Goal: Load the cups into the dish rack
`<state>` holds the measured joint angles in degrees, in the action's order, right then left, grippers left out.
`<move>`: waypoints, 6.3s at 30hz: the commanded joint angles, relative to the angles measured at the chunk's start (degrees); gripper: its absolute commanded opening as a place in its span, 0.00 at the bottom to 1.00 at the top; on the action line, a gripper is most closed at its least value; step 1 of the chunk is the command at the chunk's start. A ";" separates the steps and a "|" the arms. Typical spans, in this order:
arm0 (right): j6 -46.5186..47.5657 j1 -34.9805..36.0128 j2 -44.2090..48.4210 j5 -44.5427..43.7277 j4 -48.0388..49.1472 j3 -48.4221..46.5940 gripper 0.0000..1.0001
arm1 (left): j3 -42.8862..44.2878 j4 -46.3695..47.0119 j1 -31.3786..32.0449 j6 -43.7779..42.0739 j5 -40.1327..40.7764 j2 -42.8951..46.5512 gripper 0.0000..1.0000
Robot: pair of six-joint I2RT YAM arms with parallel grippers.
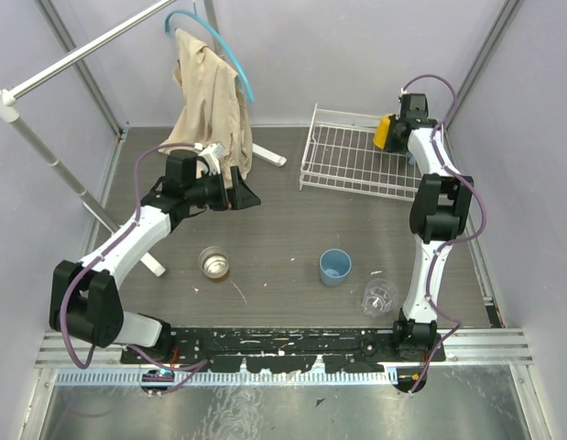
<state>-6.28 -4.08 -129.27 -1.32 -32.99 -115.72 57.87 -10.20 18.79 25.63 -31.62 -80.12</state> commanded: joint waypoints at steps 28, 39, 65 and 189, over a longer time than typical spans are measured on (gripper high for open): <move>0.27 -0.54 -1.60 -8.74 11.50 2.17 0.36 | 1.81 0.36 -0.33 -0.93 -1.97 -2.21 0.98; -0.29 0.00 2.10 -6.43 10.33 3.68 0.62 | 0.82 -0.01 -0.33 -0.67 -1.39 -0.49 0.98; -5.42 3.99 33.93 -4.24 2.93 24.51 0.63 | 2.27 -15.93 12.19 1.51 9.80 6.76 0.98; -82.02 14.81 46.04 57.10 82.29 61.56 0.94 | 0.58 49.97 1.31 56.40 -13.10 -8.12 0.00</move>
<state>-76.44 9.19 -82.35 56.64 31.05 -54.50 59.02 32.56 20.18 77.93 -43.48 -87.35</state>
